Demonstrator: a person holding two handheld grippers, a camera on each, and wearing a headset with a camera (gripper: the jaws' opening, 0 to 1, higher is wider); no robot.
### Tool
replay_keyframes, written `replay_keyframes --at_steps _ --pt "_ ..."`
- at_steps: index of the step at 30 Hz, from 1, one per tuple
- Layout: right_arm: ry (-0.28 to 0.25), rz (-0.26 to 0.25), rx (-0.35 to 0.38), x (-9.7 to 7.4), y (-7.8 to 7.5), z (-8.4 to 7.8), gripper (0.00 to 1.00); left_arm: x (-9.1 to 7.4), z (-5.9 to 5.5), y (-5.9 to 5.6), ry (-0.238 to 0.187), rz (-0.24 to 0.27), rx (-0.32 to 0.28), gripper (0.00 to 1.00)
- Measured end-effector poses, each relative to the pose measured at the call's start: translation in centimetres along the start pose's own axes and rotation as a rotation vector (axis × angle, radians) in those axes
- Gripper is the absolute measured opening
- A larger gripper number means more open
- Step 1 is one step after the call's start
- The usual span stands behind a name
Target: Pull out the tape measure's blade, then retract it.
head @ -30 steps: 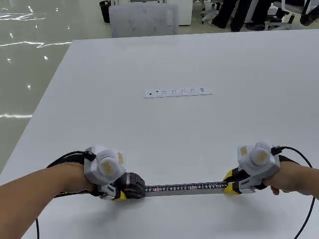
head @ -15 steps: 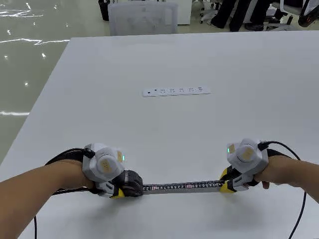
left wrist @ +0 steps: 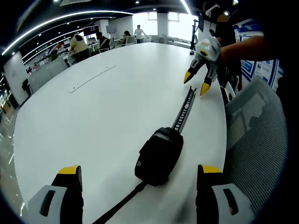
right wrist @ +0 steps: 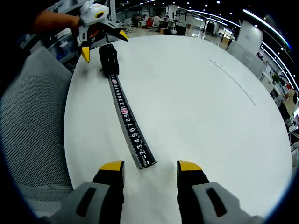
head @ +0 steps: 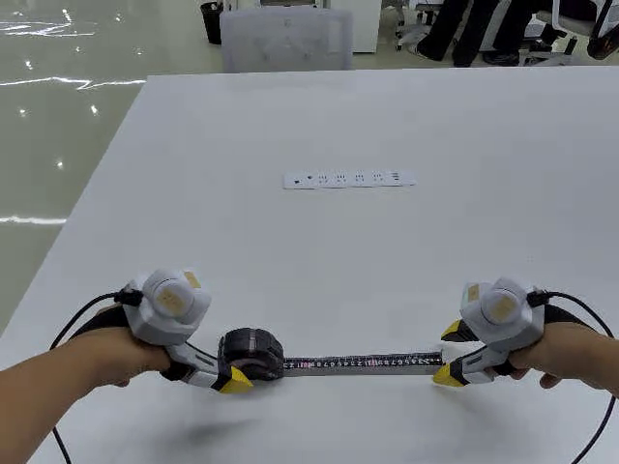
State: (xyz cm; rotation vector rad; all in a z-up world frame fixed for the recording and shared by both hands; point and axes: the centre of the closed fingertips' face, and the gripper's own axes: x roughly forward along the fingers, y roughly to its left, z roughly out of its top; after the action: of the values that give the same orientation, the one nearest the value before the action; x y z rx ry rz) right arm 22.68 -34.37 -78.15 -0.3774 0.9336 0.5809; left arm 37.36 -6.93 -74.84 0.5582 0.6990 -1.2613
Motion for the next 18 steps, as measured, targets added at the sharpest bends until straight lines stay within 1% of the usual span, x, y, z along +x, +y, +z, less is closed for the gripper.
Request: replay_keyframes --at_steps 1,2,3,4,5,6,7,8,9,10,11,12,13,14,15,16,17,18 --pt "-0.009 -0.01 0.009 -0.2 0.0 -0.1 0.5 -0.3 -0.1 0.1 -0.021 0.007 -0.021 1.0" --pt "-0.036 -0.043 0.023 -0.6 -0.3 0.0 0.53 -0.8 -0.2 0.2 -0.058 0.019 -0.045 1.0" --pt "-0.053 -0.056 0.035 -0.9 -0.4 0.0 0.57 -1.2 -0.4 0.3 -0.077 0.03 -0.063 1.0" --pt "-0.073 -0.069 0.054 -1.3 -0.4 -0.1 0.63 -1.9 -0.4 0.6 -0.115 0.054 -0.087 1.0" --pt "-0.079 -0.08 0.07 -1.5 -0.5 -0.3 0.65 -2.3 -0.4 0.7 -0.14 0.062 -0.11 1.0" --pt "-0.085 -0.09 0.077 -1.7 -0.6 -0.5 0.67 -2.6 -0.5 0.8 -0.152 0.069 -0.124 1.0" --pt "-0.083 -0.097 0.088 -2.0 -0.5 -1.0 0.67 -3.2 -0.9 1.2 -0.165 0.103 -0.131 1.0" --pt "-0.081 -0.101 0.097 -2.2 -0.4 -1.4 0.67 -3.6 -1.1 1.2 -0.172 0.118 -0.134 1.0" --pt "-0.089 -0.109 0.103 -2.4 -0.3 -1.7 0.67 -4.1 -1.0 1.0 -0.2 0.113 -0.157 1.0" --pt "-0.105 -0.111 0.121 -2.6 0.0 -1.9 0.7 -4.7 -0.3 0.5 -0.262 0.096 -0.176 1.0" --pt "-0.111 -0.112 0.138 -2.8 0.2 -2.1 0.72 -5.1 -0.4 0.5 -0.279 0.111 -0.192 1.0" --pt "-0.115 -0.125 0.143 -3.2 0.4 -2.4 0.74 -5.6 -1.1 0.6 -0.264 0.133 -0.204 1.0" --pt "-0.133 -0.157 0.154 -3.5 0.2 -2.4 0.78 -5.9 -1.6 0.6 -0.253 0.143 -0.211 1.0" --pt "-0.168 -0.168 0.171 -4.0 0.3 -2.3 0.81 -6.2 -1.8 0.8 -0.266 0.166 -0.206 1.0" --pt "-0.182 -0.177 0.181 -4.4 0.4 -2.3 0.83 -6.5 -2.1 0.7 -0.271 0.166 -0.209 1.0" --pt "-0.207 -0.2 0.192 -5.0 0.5 -2.3 0.86 -6.8 -2.4 0.5 -0.277 0.166 -0.217 1.0" --pt "-0.222 -0.206 0.193 -5.4 0.6 -2.3 0.87 -6.9 -2.7 0.3 -0.272 0.168 -0.212 1.0" --pt "-0.232 -0.215 0.196 -5.7 0.7 -2.4 0.89 -7.1 -3.0 0.2 -0.264 0.175 -0.192 1.0"
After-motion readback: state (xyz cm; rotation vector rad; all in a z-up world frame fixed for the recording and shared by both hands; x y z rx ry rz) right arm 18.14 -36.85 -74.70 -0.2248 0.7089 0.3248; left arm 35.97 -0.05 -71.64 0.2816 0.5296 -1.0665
